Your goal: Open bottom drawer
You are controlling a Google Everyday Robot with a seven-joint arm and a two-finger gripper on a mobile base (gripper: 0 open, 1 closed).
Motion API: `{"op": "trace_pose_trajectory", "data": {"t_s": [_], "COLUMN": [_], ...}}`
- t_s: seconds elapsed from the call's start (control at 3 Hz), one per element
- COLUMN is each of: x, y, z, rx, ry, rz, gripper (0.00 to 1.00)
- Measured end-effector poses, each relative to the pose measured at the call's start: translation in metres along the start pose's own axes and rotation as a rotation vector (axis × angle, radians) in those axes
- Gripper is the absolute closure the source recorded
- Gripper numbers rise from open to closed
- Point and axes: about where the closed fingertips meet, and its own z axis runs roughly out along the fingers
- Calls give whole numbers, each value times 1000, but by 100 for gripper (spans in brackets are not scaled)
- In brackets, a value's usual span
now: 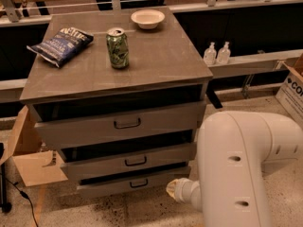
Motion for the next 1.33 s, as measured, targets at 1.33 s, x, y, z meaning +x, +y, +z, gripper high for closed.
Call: {"op": "trace_pose_trajectory", "data": {"t_s": [1.33], "x": [-10], "y": [-17], "z": [79], "rx": [185], "ry": [-53], "rz": [-160], "gripper": [100]}}
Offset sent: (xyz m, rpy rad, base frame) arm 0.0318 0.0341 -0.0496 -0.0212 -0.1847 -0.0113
